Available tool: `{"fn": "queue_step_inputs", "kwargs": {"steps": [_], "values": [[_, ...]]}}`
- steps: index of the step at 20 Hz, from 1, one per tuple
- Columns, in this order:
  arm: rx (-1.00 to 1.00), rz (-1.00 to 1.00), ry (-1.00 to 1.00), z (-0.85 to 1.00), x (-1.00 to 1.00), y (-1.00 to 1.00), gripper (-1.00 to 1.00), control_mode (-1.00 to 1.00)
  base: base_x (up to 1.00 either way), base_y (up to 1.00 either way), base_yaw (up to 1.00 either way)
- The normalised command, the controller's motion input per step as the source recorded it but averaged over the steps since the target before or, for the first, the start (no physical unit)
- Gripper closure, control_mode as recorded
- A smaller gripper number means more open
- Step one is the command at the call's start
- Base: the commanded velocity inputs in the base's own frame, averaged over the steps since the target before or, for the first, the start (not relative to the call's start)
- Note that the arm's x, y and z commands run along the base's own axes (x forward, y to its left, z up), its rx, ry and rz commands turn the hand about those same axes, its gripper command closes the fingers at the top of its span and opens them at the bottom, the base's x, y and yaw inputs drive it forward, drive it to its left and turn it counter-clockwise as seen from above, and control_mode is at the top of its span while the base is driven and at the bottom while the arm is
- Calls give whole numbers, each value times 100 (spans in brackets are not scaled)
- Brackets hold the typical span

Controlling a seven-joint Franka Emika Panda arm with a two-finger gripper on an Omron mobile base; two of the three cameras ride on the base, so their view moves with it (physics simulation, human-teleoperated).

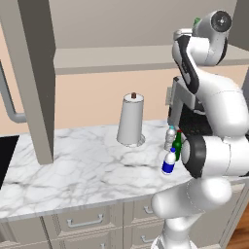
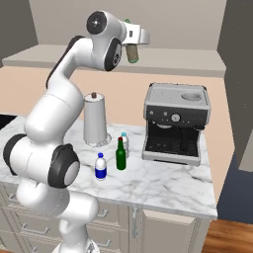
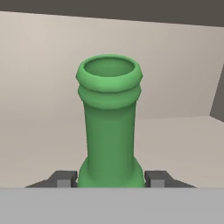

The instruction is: Sort all alcoholic drinks to one cabinet, and non-alcoholic drinks to the other.

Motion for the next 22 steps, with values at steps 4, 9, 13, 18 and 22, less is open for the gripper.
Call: {"fn": "queue_step_inputs", "kwargs": {"steps": [4,9,13,18,22], "values": [[0,0,0,-2,37,0,100,-100,0,0,0],[0,0,0,-4,33,0,100,-100,0,0,0],[0,0,0,-12,32,0,100,-100,0,0,0],[0,0,0,-28,27,0,100,-100,0,0,0],[0,0,0,-36,21,0,100,-100,0,0,0]]}}
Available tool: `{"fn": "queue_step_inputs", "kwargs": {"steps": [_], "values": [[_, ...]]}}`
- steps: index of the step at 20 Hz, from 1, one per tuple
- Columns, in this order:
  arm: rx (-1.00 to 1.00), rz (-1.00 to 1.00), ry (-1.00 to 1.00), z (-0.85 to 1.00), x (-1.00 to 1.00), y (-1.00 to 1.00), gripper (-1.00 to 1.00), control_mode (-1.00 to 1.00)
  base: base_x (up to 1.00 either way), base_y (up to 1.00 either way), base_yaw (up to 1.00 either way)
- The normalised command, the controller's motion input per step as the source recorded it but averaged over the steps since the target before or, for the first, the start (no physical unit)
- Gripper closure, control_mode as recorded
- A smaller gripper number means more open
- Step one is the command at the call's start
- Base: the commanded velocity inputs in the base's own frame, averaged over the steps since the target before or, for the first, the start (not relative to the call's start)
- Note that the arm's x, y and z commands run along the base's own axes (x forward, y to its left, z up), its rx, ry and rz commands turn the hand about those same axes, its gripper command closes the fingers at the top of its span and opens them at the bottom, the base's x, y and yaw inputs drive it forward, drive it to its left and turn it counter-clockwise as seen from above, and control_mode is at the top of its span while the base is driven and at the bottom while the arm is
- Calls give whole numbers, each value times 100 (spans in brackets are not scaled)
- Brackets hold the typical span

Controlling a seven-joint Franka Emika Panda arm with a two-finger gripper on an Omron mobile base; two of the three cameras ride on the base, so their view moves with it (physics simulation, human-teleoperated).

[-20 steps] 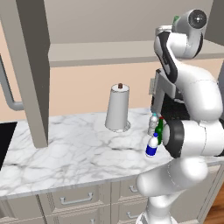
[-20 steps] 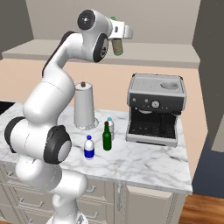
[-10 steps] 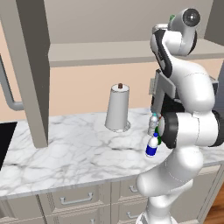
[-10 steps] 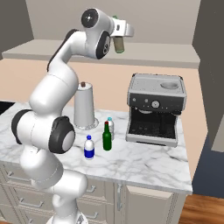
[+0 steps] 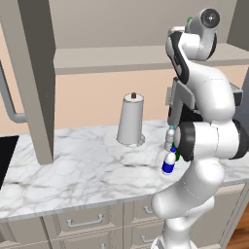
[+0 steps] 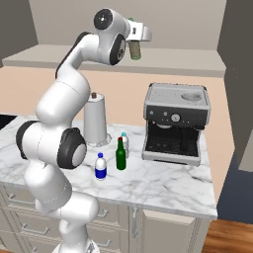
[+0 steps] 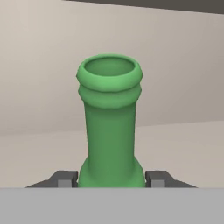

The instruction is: Sort all alcoholic drinks to one cabinet, and non-alcoholic drinks to the other.

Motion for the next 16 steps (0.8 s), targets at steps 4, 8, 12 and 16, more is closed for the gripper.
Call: {"fn": "queue_step_inputs", "kwargs": {"steps": [4,8,12,16], "values": [[0,0,-2,-38,18,0,100,-100,0,0,0],[0,0,-2,-34,14,0,100,-100,0,0,0],[1,0,-1,-19,13,0,100,-100,0,0,0],[2,0,0,-17,11,0,-100,-100,0,0,0]]}}
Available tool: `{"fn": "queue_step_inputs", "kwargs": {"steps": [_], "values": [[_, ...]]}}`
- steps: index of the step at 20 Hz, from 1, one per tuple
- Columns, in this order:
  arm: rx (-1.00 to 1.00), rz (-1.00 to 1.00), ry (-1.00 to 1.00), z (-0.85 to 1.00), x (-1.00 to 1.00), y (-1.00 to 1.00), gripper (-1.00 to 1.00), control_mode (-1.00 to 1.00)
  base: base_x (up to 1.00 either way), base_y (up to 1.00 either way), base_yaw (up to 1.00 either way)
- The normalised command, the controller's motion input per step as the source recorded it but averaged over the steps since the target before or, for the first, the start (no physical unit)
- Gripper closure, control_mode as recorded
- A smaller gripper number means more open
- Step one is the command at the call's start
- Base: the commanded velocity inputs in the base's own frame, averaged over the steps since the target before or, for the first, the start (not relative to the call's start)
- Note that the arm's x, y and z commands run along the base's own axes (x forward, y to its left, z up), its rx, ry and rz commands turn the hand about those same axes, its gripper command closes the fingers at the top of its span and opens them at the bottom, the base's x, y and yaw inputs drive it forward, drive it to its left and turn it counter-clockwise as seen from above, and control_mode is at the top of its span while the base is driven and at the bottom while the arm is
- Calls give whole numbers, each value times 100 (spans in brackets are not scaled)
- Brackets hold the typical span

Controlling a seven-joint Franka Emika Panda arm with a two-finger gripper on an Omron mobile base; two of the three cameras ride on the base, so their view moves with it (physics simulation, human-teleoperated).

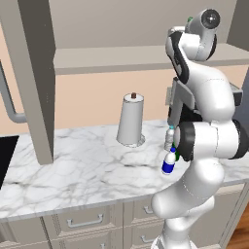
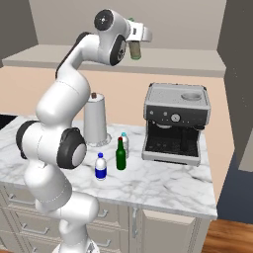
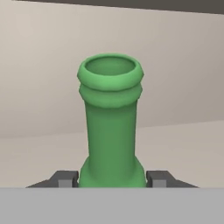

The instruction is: Sort all alcoholic drinks to one cabinet, and non-alcoholic drinks to the other.

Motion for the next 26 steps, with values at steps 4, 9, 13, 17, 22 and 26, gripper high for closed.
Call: {"fn": "queue_step_inputs", "kwargs": {"steps": [4,9,13,17,22,26], "values": [[1,0,0,-15,14,0,-100,-100,0,0,0],[1,0,0,-9,19,0,-100,-100,0,0,0],[0,0,-1,-2,20,0,-100,-100,0,0,0],[0,0,-1,0,7,0,-100,-100,0,0,0],[0,0,-1,0,-3,0,-100,-100,0,0,0],[1,0,-1,0,-30,0,-100,-100,0,0,0]]}}
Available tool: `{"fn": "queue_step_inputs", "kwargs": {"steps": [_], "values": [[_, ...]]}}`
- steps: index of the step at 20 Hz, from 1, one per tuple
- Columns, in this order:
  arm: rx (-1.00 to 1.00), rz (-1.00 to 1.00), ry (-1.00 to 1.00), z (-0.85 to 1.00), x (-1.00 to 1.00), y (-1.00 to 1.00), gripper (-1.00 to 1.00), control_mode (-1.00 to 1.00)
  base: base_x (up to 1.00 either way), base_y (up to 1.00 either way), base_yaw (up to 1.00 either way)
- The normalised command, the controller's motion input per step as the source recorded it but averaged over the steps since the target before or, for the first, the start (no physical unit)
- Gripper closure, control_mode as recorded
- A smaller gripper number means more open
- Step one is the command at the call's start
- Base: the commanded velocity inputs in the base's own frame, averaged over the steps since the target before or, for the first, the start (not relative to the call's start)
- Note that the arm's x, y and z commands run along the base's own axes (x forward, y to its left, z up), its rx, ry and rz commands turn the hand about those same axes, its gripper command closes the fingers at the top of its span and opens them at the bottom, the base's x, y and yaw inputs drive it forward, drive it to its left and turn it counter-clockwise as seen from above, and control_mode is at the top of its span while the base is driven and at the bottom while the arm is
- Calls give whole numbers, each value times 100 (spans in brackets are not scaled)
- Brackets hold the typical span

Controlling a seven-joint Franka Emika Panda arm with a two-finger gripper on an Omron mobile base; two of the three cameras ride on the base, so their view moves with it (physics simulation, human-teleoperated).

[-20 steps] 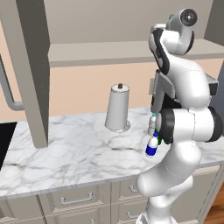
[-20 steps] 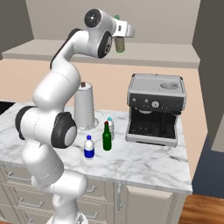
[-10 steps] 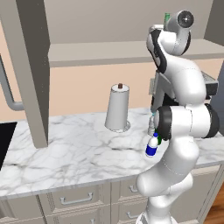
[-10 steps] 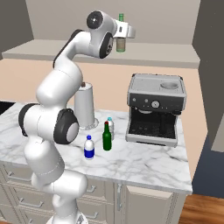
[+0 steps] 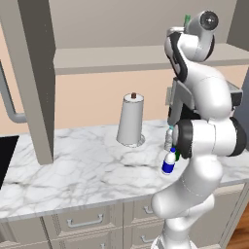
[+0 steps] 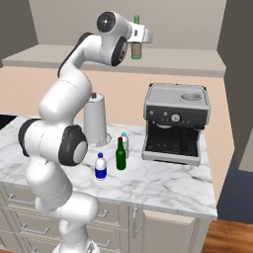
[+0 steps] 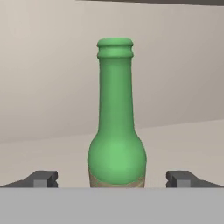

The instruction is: Sort all alcoholic drinks to one cabinet, and non-alcoholic drinks to the other.

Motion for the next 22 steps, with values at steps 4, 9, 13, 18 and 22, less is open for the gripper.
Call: {"fn": "queue_step_inputs", "kwargs": {"steps": [4,9,13,18,22], "values": [[1,0,0,0,-53,0,-100,-100,0,0,0],[0,0,0,0,-61,1,-100,-100,0,0,0],[0,0,0,-2,-70,12,-100,-100,0,0,0],[0,0,0,-7,-71,21,-100,-100,0,0,0],[0,0,0,-14,-62,19,-100,-100,0,0,0]]}}
